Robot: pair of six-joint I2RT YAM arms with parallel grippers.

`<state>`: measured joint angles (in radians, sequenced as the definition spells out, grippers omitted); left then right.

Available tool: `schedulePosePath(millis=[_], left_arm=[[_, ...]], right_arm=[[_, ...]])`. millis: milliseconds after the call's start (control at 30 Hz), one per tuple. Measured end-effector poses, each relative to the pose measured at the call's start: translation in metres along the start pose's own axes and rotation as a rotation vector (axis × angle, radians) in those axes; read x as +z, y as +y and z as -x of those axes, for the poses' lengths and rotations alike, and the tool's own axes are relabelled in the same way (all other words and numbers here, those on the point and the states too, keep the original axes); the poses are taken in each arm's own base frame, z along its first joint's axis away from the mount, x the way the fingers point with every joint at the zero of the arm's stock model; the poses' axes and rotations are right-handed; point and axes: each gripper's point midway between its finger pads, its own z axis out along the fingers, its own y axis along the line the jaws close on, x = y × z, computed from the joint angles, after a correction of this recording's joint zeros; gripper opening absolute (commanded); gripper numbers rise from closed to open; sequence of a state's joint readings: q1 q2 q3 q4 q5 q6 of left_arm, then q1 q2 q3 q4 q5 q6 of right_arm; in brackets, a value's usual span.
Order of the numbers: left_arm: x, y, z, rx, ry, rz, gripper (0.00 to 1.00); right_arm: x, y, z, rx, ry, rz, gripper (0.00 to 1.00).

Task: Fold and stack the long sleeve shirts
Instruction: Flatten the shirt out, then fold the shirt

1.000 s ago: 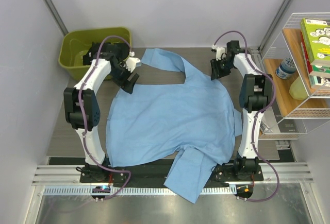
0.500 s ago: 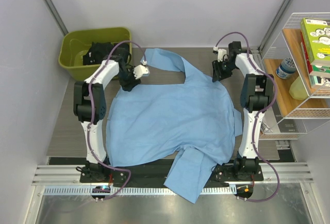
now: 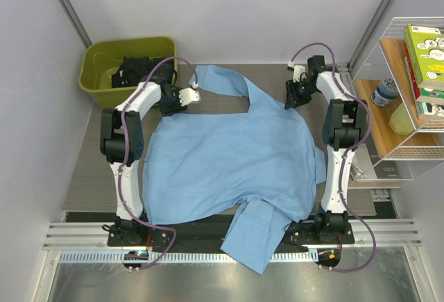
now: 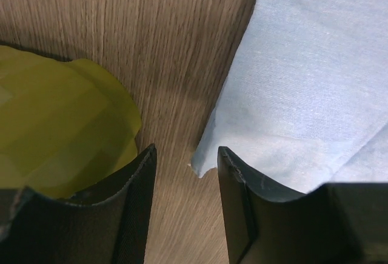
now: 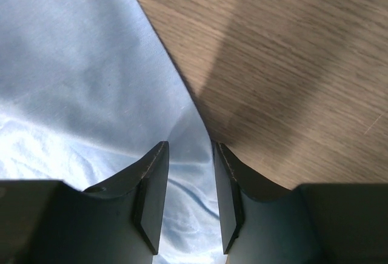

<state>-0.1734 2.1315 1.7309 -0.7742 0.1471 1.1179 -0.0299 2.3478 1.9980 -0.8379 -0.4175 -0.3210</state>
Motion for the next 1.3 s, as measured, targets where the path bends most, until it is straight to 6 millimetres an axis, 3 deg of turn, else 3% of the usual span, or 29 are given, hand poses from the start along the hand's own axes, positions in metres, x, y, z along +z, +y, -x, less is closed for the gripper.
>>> schedulePosePath(millis=[167,300,400,733,900,1067,1300], left_arm=[[0.008,0.000,-0.007,0.012,0.024,-0.004,0.45],[0.018,-0.003,-0.015,0.009,0.048,-0.022,0.42],[0.024,-0.006,-0.020,0.009,0.058,-0.037,0.36],[0.018,-0.009,-0.014,0.018,0.036,-0.070,0.01],[0.007,-0.009,-0.012,0.014,0.030,-0.069,0.00],[-0.015,-0.001,-0.008,0.009,0.011,-0.030,0.00],[-0.043,-0.003,-0.006,0.004,-0.022,-0.013,0.00]], right_arm=[[0.009,-0.004,0.001,0.007,0.000,-0.001,0.34],[0.011,-0.005,0.002,0.007,-0.004,0.000,0.19],[0.012,-0.005,0.002,0.005,-0.004,0.003,0.01],[0.011,0.006,0.006,0.005,-0.025,0.067,0.01],[-0.002,0.003,0.012,0.011,-0.056,0.073,0.01],[-0.031,-0.003,0.025,0.010,-0.115,0.057,0.01],[-0.067,0.010,0.026,-0.016,-0.153,0.073,0.01]])
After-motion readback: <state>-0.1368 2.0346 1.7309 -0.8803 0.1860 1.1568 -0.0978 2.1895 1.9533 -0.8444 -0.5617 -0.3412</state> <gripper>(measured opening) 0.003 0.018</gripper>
